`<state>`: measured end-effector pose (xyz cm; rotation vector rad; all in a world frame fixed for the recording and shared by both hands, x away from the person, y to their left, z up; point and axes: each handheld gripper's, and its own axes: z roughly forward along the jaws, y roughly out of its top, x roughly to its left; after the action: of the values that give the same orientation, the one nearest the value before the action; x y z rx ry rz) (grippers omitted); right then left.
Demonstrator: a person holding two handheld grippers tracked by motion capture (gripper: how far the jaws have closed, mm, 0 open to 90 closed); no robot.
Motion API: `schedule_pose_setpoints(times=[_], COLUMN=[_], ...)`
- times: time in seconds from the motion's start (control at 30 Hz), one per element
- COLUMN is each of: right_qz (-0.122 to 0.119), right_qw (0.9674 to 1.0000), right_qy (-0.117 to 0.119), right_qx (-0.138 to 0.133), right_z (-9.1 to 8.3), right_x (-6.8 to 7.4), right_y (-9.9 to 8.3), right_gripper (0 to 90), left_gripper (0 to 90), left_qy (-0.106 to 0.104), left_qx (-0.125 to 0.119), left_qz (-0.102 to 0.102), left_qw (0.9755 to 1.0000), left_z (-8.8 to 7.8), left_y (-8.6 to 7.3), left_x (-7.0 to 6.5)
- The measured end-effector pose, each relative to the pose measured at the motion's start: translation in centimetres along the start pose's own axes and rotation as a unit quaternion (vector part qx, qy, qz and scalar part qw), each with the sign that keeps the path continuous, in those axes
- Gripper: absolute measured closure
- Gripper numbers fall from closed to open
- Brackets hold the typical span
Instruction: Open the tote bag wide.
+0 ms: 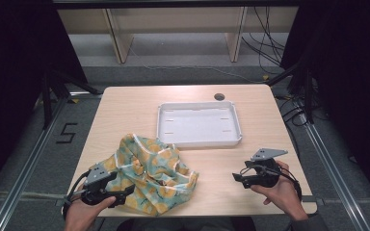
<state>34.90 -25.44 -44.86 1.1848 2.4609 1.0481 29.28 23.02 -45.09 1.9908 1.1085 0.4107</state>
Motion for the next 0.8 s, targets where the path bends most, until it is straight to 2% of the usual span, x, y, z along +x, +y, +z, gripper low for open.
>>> schedule_pose_setpoints(times=[0.1, 0.13, 0.17, 0.2, 0.23, 0.27, 0.3, 0.33, 0.4, 0.5, 0.57, 0.6, 0.63, 0.67, 0.7, 0.73, 0.77, 0.8], right_qz=[-0.002, -0.004, -0.008, -0.011, -0.013, -0.018, 0.006, -0.015, -0.013, -0.03, -0.024, -0.033, -0.031, -0.044, -0.044, -0.04, -0.056, -0.059], right_qw=[1.0, 1.0, 1.0, 0.9998, 0.9999, 0.9997, 0.9999, 0.9998, 0.9998, 0.9994, 0.9993, 0.9992, 0.9989, 0.9981, 0.9981, 0.9979, 0.9963, 0.9955], right_qy=[0.001, 0.0, -0.001, -0.003, -0.003, -0.003, 0.001, 0.0, 0.001, 0.008, 0.015, 0.018, 0.025, 0.04, 0.04, 0.05, 0.062, 0.071], right_qx=[-0.002, -0.002, -0.004, -0.014, -0.007, -0.014, -0.012, -0.009, -0.013, -0.018, -0.025, -0.013, -0.024, -0.017, -0.017, -0.01, -0.018, -0.021], right_z=[0.0, 0.0, 0.1, 0.3, 0.1, 0.2, 0.2, 0.2, 0.3, 0.9, 1.2, 1.2, 1.6, 1.9, 1.9, 1.9, 2.2, 2.3], right_x=[0.0, 0.0, 0.0, 0.0, 0.0, 0.0, 0.4, 0.2, 0.3, 0.7, 1.0, 1.2, 1.6, 2.3, 2.3, 2.9, 3.5, 3.9], right_y=[0.0, 0.1, 0.1, 0.1, 0.2, 0.3, 0.4, 0.5, 0.7, 1.4, 1.6, 1.9, 2.0, 2.6, 2.6, 2.8, 3.0, 3.1], right_gripper=[31.5, 31.5, 31.6, 31.6, 31.6, 31.6, 31.6, 31.7, 31.7, 31.7, 31.7, 31.7, 31.7, 31.0, 31.0, 30.7, 30.6, 30.1], left_gripper=[17.7, 17.7, 17.7, 17.7, 17.7, 17.7, 17.7, 17.7, 17.7, 17.7, 17.7, 17.7, 17.7, 17.7, 17.7, 17.7, 17.7, 17.7], left_qy=[-0.001, -0.002, -0.001, 0.0, -0.001, -0.001, 0.0, -0.002, -0.003, -0.001, 0.0, 0.0, 0.003, 0.002, 0.003, 0.004, 0.004, 0.004], left_qx=[-0.003, -0.01, -0.004, -0.001, -0.001, -0.001, 0.0, 0.003, 0.001, 0.002, 0.0, -0.002, 0.0, -0.003, -0.004, -0.003, -0.003, -0.002], left_qz=[0.0, -0.009, -0.003, -0.004, -0.003, -0.003, -0.002, -0.001, -0.001, 0.0, -0.002, -0.006, -0.004, -0.012, -0.009, -0.005, -0.004, -0.003], left_qw=[1.0, 0.9999, 1.0, 1.0, 1.0, 1.0, 1.0, 1.0, 1.0, 1.0, 1.0, 1.0, 1.0, 0.9999, 0.9999, 1.0, 1.0, 1.0], left_z=[0.0, 0.1, 0.0, 0.0, 0.1, 0.1, 0.1, 0.1, 0.1, 0.1, 0.1, 0.1, 0.1, 0.1, 0.1, 0.0, 0.0, 0.0], left_y=[0.0, -0.1, 0.0, 0.0, 0.0, 0.0, 0.0, 0.0, 0.0, 0.0, 0.0, 0.0, 0.0, 0.0, 0.0, 0.0, 0.0, 0.0], left_x=[0.0, -0.1, 0.0, 0.0, 0.0, 0.0, 0.1, 0.1, 0.1, 0.1, 0.1, 0.1, 0.0, 0.0, 0.0, 0.1, 0.1, 0.2])
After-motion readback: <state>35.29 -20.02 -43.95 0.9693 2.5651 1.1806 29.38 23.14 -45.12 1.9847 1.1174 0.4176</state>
